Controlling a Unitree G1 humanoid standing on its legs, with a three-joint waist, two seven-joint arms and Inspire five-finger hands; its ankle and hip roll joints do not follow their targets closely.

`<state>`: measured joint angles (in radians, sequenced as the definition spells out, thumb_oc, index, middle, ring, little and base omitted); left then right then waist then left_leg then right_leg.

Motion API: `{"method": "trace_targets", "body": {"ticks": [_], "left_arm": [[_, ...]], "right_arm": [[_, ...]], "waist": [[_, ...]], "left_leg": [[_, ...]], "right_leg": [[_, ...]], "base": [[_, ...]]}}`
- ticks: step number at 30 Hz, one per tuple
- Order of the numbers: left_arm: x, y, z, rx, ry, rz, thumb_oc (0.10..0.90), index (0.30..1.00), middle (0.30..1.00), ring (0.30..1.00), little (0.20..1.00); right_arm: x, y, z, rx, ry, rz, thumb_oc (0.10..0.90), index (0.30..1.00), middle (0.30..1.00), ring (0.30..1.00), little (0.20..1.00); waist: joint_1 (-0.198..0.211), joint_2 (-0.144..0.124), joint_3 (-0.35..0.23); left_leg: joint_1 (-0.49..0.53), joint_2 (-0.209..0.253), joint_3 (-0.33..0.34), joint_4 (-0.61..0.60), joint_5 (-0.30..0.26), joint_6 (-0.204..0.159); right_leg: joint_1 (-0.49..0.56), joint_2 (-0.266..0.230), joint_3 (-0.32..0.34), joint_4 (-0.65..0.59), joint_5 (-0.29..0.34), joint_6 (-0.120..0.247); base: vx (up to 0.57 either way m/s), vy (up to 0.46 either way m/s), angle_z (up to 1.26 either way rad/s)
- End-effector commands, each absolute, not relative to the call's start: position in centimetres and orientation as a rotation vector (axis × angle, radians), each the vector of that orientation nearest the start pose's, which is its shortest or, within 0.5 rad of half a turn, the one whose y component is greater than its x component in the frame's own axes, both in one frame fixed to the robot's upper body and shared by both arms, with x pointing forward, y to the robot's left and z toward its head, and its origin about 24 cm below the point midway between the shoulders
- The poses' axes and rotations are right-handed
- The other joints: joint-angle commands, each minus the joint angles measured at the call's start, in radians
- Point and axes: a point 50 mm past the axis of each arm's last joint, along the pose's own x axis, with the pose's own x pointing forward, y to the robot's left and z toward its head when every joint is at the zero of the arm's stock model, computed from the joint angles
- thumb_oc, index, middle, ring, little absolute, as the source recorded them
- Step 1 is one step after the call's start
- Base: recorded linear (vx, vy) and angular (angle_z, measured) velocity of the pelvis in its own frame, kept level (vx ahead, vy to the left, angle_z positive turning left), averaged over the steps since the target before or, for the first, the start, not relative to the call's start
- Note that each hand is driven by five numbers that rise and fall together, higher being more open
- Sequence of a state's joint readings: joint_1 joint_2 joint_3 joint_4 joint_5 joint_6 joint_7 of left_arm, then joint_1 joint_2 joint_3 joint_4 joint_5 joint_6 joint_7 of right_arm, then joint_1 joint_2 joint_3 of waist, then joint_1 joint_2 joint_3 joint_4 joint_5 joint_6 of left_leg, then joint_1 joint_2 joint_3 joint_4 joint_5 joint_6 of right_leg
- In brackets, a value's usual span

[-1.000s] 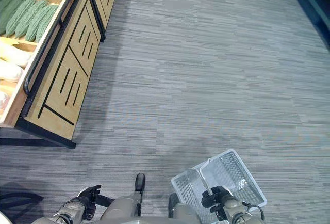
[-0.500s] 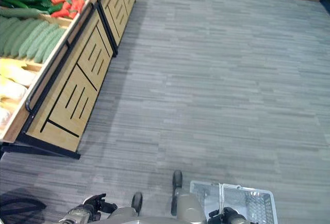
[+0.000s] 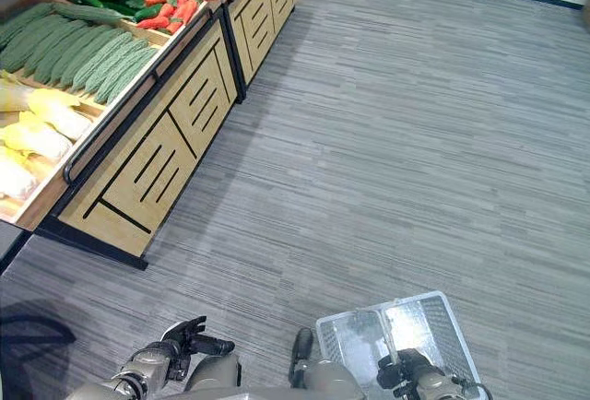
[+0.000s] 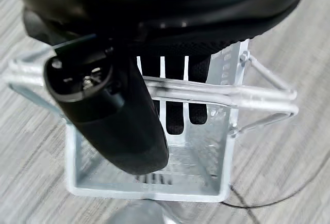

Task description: Get the vegetables into the basket

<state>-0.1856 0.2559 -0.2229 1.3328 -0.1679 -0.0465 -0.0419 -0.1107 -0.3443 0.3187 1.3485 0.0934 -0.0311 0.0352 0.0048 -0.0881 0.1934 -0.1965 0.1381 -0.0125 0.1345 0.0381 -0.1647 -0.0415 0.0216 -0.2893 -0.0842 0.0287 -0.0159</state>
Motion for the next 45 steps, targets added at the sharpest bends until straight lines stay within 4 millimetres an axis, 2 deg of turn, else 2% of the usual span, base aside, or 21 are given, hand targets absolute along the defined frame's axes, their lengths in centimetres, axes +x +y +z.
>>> {"method": "trace_targets", "body": {"ticks": [1,4,6,9,10,11,12,13,16,19,22,27,28,29,30,37,38,39,40,41,45], "left_arm": [[12.4,24.1,-15.3,0.27,1.191,0.027,0.9,1.0,1.0,1.0,1.0],[11.9,24.4,-15.3,0.271,1.202,0.035,0.9,1.0,1.0,1.0,1.0],[11.3,24.7,-15.5,0.268,1.223,0.044,0.9,1.0,1.0,1.0,1.0],[11.3,24.8,-15.4,0.278,1.221,0.039,0.9,1.0,1.0,1.0,1.0],[11.5,25.0,-15.3,0.282,1.214,0.038,0.9,1.0,1.0,1.0,1.0],[11.5,25.0,-15.3,0.282,1.214,0.038,0.9,1.0,1.0,1.0,1.0],[11.6,25.4,-15.2,0.28,1.207,0.053,0.9,1.0,1.0,1.0,1.0],[11.6,25.5,-15.1,0.282,1.206,0.056,0.9,1.0,1.0,1.0,1.0],[11.7,25.7,-15.0,0.283,1.2,0.062,0.9,1.0,1.0,1.0,1.0],[12.0,26.0,-14.8,0.28,1.191,0.07,0.9,1.0,1.0,1.0,1.0],[12.3,26.1,-14.7,0.282,1.183,0.073,0.9,1.0,1.0,1.0,1.0],[12.4,26.1,-14.7,0.284,1.179,0.073,0.9,1.0,1.0,1.0,1.0],[12.8,26.3,-14.5,0.288,1.166,0.078,0.9,1.0,1.0,1.0,1.0],[13.0,26.3,-14.4,0.292,1.161,0.08,0.9,1.0,1.0,1.0,1.0],[12.9,26.3,-14.5,0.294,1.167,0.081,0.9,1.0,1.0,1.0,1.0],[12.9,26.3,-14.5,0.294,1.167,0.081,0.9,1.0,1.0,1.0,1.0],[12.8,26.2,-14.5,0.306,1.174,0.073,0.9,1.0,1.0,1.0,1.0],[13.0,24.6,-14.9,0.28,1.17,0.024,0.9,1.0,1.0,1.0,1.0],[13.0,24.6,-14.9,0.28,1.17,0.024,0.9,1.0,1.0,1.0,1.0],[13.2,24.0,-15.1,0.26,1.164,0.016,0.9,1.0,1.0,1.0,1.0],[13.5,23.5,-15.1,0.261,1.158,0.005,0.9,1.0,1.0,1.0,1.0]], "right_arm": [[8.6,-28.8,-14.8,-0.433,1.3,-0.059,0.4,0.3,0.3,0.3,0.3],[8.5,-28.8,-14.7,-0.432,1.303,-0.063,0.4,0.3,0.3,0.3,0.3],[8.4,-28.5,-14.9,-0.425,1.311,-0.051,0.4,0.3,0.3,0.3,0.3],[8.7,-28.0,-15.1,-0.401,1.305,-0.054,0.4,0.3,0.3,0.3,0.3],[9.4,-27.6,-15.0,-0.404,1.286,-0.038,0.4,0.3,0.3,0.3,0.3],[9.4,-27.6,-15.0,-0.403,1.286,-0.037,0.4,0.3,0.3,0.3,0.3],[10.2,-27.1,-15.0,-0.408,1.266,-0.02,0.4,0.3,0.3,0.3,0.3],[10.3,-26.9,-15.0,-0.406,1.265,-0.011,0.4,0.3,0.3,0.3,0.3],[10.6,-26.6,-15.0,-0.402,1.254,-0.005,0.4,0.3,0.3,0.3,0.3],[10.9,-26.6,-15.0,-0.405,1.245,0.001,0.4,0.3,0.3,0.3,0.3],[11.1,-26.5,-14.9,-0.397,1.237,-0.004,0.4,0.3,0.3,0.3,0.3],[11.1,-26.6,-14.9,-0.394,1.232,-0.008,0.4,0.3,0.3,0.3,0.3],[11.4,-26.6,-14.8,-0.381,1.223,-0.019,0.4,0.3,0.3,0.3,0.3],[11.4,-26.5,-14.8,-0.378,1.221,-0.017,0.4,0.3,0.3,0.3,0.3],[11.2,-26.6,-14.9,-0.373,1.225,-0.019,0.4,0.3,0.3,0.3,0.3],[11.2,-26.6,-14.9,-0.373,1.225,-0.019,0.4,0.3,0.3,0.3,0.3],[11.1,-26.4,-15.0,-0.366,1.227,-0.017,0.4,0.3,0.3,0.3,0.3],[9.9,-27.0,-15.1,-0.368,1.256,-0.031,0.4,0.3,0.3,0.3,0.3],[9.9,-27.0,-15.1,-0.368,1.256,-0.031,0.4,0.3,0.3,0.3,0.3],[9.9,-27.4,-14.9,-0.369,1.249,-0.051,0.4,0.3,0.3,0.3,0.3],[10.2,-27.6,-14.8,-0.366,1.235,-0.064,0.4,0.3,0.3,0.3,0.3]], "waist": [[0.045,0.027,0.016],[0.066,0.029,0.006],[0.072,0.03,-0.009],[0.081,0.004,-0.01],[0.081,-0.004,-0.007],[0.084,-0.005,-0.007],[0.091,-0.017,-0.001],[0.092,-0.021,-0.002],[0.103,-0.029,-0.007],[0.107,-0.03,-0.005],[0.099,-0.019,0.002],[0.094,-0.016,0.005],[0.066,-0.009,0.019],[0.046,-0.011,0.029],[0.012,0.005,0.044],[0.012,0.005,0.045],[0.007,-0.007,0.043],[-0.029,0.019,0.016],[-0.033,0.017,0.015],[-0.037,0.03,0.008],[-0.045,0.035,0.007]], "left_leg": [[-0.049,0.001,-0.01,-0.163,0.123,0.036],[-0.065,0.012,0.009,-0.185,0.158,0.02],[-0.051,0.01,0.016,-0.156,0.138,0.034],[-0.064,-0.04,0.03,-0.07,0.072,0.071],[-0.054,-0.055,0.054,-0.048,0.044,0.091],[-0.054,-0.055,0.057,-0.047,0.043,0.091],[-0.035,-0.073,0.088,-0.031,0.005,0.111],[-0.023,-0.08,0.096,-0.034,-0.005,0.116],[-0.003,-0.102,0.101,-0.038,-0.03,0.132],[0.024,-0.13,0.1,-0.046,-0.049,0.158],[0.055,-0.149,0.083,-0.059,-0.061,0.175],[0.073,-0.154,0.075,-0.073,-0.063,0.174],[0.11,-0.16,0.038,-0.089,-0.078,0.166],[0.132,-0.167,0.012,-0.094,-0.081,0.164],[0.192,-0.162,-0.048,-0.115,-0.105,0.161],[0.193,-0.161,-0.049,-0.116,-0.104,0.161],[0.212,-0.172,-0.07,-0.13,-0.107,0.16],[0.291,-0.149,-0.197,-0.155,-0.136,0.132],[0.289,-0.151,-0.201,-0.157,-0.133,0.132],[0.284,-0.127,-0.221,-0.122,-0.135,0.109],[0.265,-0.113,-0.224,-0.112,-0.128,0.096]], "right_leg": [[-0.001,-0.093,0.186,0.093,-0.032,0.128],[0.047,-0.106,0.219,0.083,-0.061,0.14],[0.068,-0.125,0.235,0.089,-0.077,0.156],[0.07,-0.19,0.265,0.123,-0.075,0.189],[0.035,-0.213,0.281,0.164,-0.051,0.204],[0.033,-0.213,0.284,0.166,-0.051,0.204],[0.005,-0.245,0.264,0.184,0.007,0.222],[-0.001,-0.25,0.256,0.182,0.027,0.225],[-0.006,-0.272,0.227,0.182,0.073,0.237],[-0.032,-0.281,0.216,0.263,0.111,0.241],[-0.068,-0.266,0.234,0.336,0.131,0.231],[-0.084,-0.269,0.22,0.314,0.141,0.225],[-0.156,-0.272,0.23,0.21,0.167,0.226],[-0.208,-0.27,0.267,0.159,0.191,0.235],[-0.249,-0.226,0.308,0.091,0.192,0.246],[-0.248,-0.226,0.307,0.091,0.192,0.246],[-0.27,-0.21,0.291,0.071,0.205,0.249],[-0.25,-0.099,0.317,0.139,0.144,0.184],[-0.251,-0.102,0.314,0.139,0.145,0.184],[-0.24,-0.114,0.249,0.175,0.116,0.17],[-0.228,-0.118,0.216,0.181,0.1,0.161]], "base": [[0.46,0.273,0.08],[0.3,0.219,-0.65],[0.23,0.273,-0.77],[0.2,0.327,-0.61],[0.13,0.276,-0.32],[0.16,0.337,-0.67],[0.14,0.234,-0.76],[0.18,0.277,-0.78],[0.08,0.132,-0.24],[0.11,0.189,-0.2],[0.12,0.142,0.0],[0.08,0.014,0.31],[0.37,-0.052,0.3],[0.69,-0.085,0.13],[0.48,-0.063,0.18],[0.07,-0.009,0.58],[0.73,-0.409,-0.01],[0.73,-0.41,0.0],[0.81,-0.532,2.63],[0.22,-0.153,3.01],[0.13,-0.122,1.05]]}}
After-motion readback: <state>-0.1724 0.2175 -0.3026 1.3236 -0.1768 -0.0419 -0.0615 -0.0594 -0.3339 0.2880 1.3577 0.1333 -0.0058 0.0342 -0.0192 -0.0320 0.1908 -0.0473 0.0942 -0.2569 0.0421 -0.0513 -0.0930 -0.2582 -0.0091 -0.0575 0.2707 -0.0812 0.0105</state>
